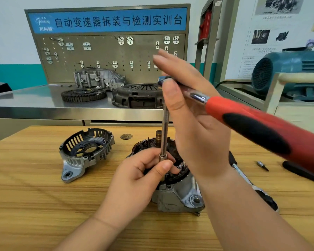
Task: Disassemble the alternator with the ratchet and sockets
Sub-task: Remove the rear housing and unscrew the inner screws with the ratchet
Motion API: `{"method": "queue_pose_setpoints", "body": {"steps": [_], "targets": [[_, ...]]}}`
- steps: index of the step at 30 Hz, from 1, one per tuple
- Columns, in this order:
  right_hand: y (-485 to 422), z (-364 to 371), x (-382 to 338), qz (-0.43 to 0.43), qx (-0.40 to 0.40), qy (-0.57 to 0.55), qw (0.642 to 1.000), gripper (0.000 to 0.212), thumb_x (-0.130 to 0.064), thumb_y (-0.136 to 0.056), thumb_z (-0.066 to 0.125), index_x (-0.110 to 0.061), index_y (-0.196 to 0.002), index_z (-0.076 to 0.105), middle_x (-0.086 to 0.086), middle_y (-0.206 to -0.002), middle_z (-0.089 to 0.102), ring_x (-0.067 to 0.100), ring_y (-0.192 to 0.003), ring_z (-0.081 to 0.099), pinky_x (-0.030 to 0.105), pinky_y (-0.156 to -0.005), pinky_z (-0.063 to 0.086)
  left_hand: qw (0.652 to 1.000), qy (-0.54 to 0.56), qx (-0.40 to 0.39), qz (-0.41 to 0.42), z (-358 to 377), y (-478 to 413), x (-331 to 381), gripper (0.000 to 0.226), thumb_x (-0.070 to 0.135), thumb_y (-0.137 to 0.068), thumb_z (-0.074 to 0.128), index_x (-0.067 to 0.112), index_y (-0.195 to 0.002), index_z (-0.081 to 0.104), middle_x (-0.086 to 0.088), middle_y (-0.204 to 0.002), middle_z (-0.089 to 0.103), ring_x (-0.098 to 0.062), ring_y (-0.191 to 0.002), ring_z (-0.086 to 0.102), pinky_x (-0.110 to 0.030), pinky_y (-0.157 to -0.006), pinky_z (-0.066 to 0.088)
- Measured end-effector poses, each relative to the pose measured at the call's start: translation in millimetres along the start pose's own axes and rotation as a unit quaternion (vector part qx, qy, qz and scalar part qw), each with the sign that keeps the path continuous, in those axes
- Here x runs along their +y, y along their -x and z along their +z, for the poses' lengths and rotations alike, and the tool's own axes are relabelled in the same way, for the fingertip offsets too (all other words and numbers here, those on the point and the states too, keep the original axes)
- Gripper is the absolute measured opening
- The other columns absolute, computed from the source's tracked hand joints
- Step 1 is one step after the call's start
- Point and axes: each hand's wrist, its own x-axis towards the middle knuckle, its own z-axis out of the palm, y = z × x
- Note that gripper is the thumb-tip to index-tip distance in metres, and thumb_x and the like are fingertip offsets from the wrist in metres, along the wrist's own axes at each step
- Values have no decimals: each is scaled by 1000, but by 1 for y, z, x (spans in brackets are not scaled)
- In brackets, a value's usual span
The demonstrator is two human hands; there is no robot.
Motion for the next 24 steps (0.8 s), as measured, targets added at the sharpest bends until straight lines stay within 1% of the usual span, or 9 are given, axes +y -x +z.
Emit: {"method": "queue_pose_setpoints", "body": {"steps": [3, 8, 10, 11, 13, 16, 19, 22, 24], "targets": [[11, 6, 0, -8, 43, -116, 992, 28, -22, -98, 40, -38, -120, 46, -15, -124, 55, 12, -114, 60, 39, -97, 49, 1000, -21, -4, 8, -1, 0, 2, 23, 29, -87, 49, 23, -98, 69, 16, -84, 73, 2, -85, 66, -9, -75, 45], [17, 9, 1, 154, 1, -476, 866, 38, -38, -97, 35, -18, -122, 54, -2, -114, 68, 20, -79, 69, 28, -65, 49, 1000, 12, -3, 2, -2, 0, 1, 20, 19, -84, 53, 18, -96, 69, 9, -82, 74, 0, -81, 66, -12, -76, 47], [15, 8, 4, 152, -12, -472, 868, 36, -38, -98, 35, -18, -120, 56, 2, -111, 70, 19, -79, 70, 27, -63, 51, 1000, 24, 6, -4, -1, 0, -1, 18, 19, -82, 55, 18, -92, 69, 6, -79, 74, -5, -80, 67, -17, -77, 49], [16, 8, 6, 120, 0, -422, 899, 33, -35, -99, 38, -19, -119, 58, 4, -112, 71, 18, -82, 70, 26, -64, 53, 1000, 24, 9, -6, 1, 0, -1, 17, 20, -82, 56, 17, -91, 69, 5, -78, 74, -7, -80, 68, -19, -78, 50], [18, 7, 9, -3, 58, -225, 973, 28, -26, -100, 44, -17, -120, 60, 5, -116, 69, 17, -94, 69, 30, -76, 55, 1000, 22, 20, -6, 2, 0, -1, 12, 23, -82, 60, 18, -89, 69, 10, -74, 73, -3, -77, 67, -16, -74, 50], [21, 6, 14, -98, 52, -29, 993, 31, -30, -100, 43, -25, -128, 54, -6, -125, 62, 11, -114, 61, 37, -96, 50, 1000, 6, 26, 6, 3, 1, 0, 10, 27, -83, 61, 23, -90, 68, 19, -67, 68, 9, -68, 60, -5, -67, 42], [21, 10, 10, -8, 42, -199, 979, 30, -34, -100, 39, -24, -122, 57, 1, -119, 67, 17, -88, 71, 27, -74, 55, 1000, -7, 15, 11, 2, 1, 2, 18, 27, -85, 53, 22, -94, 68, 18, -75, 71, 6, -73, 62, -8, -69, 45], [18, 10, 6, 158, -40, -441, 882, 44, -44, -98, 28, -19, -125, 53, 7, -108, 72, 21, -71, 70, 27, -58, 52, 1000, -1, 0, 16, 2, 0, 3, 19, 22, -87, 52, 18, -94, 68, 16, -80, 72, 4, -76, 63, -9, -70, 45], [18, 9, 4, 179, -35, -453, 873, 45, -46, -97, 30, -22, -128, 52, 10, -107, 72, 20, -72, 70, 27, -57, 52, 1000, 5, 3, 10, 2, 0, 2, 15, 24, -84, 57, 15, -89, 68, 11, -77, 72, -2, -76, 65, -15, -72, 47]]}}
